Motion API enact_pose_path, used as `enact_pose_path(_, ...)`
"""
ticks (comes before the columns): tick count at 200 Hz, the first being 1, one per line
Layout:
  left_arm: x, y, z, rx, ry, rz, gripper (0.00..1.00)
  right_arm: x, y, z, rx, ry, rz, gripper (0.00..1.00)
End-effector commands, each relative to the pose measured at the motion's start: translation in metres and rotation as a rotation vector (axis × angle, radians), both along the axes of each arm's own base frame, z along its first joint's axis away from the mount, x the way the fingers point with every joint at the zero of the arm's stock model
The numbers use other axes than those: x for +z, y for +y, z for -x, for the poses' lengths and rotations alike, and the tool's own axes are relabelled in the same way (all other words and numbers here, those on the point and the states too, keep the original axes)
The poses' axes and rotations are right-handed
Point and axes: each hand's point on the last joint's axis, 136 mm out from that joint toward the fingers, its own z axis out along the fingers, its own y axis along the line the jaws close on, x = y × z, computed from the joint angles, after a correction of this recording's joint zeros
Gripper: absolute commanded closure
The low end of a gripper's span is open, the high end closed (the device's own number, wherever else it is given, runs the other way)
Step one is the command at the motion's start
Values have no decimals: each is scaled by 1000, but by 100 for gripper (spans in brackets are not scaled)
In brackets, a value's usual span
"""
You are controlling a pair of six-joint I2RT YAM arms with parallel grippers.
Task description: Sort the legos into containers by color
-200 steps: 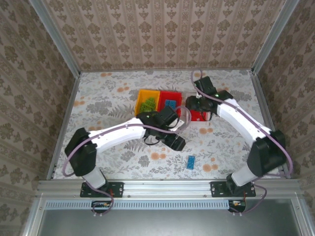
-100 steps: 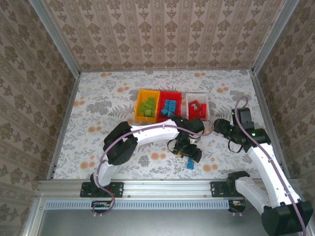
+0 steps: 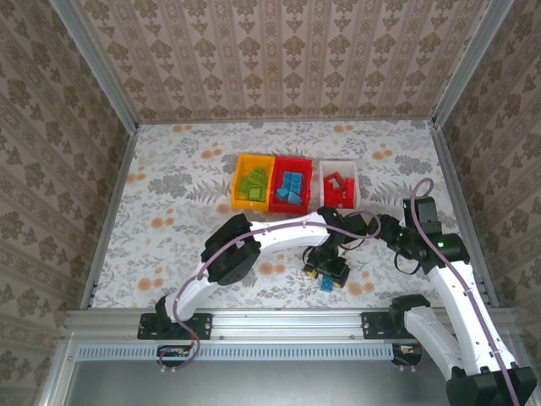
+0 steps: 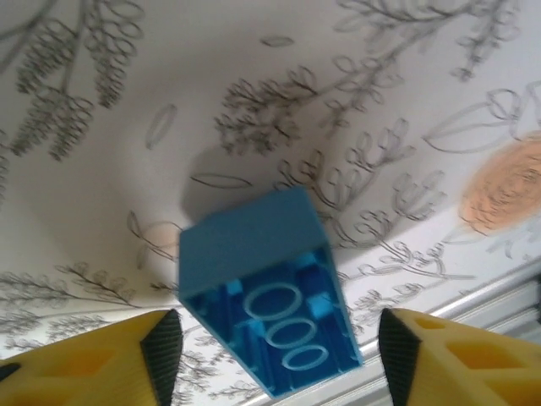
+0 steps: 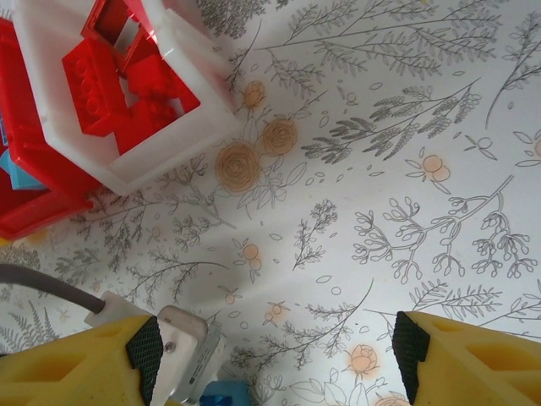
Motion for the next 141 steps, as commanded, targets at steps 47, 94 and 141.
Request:
enact_pose_path(47, -10, 12, -18, -38, -81, -80, 67, -5, 8, 9, 35, 21, -33, 25)
enact_pose_path(94, 39, 34, -66, 52, -224, -35, 72, 13, 16, -5, 107, -41, -25, 28)
enact_pose_path(141, 111, 75, -160, 240, -348, 83, 72, 44, 52, -33, 331, -116, 44, 28)
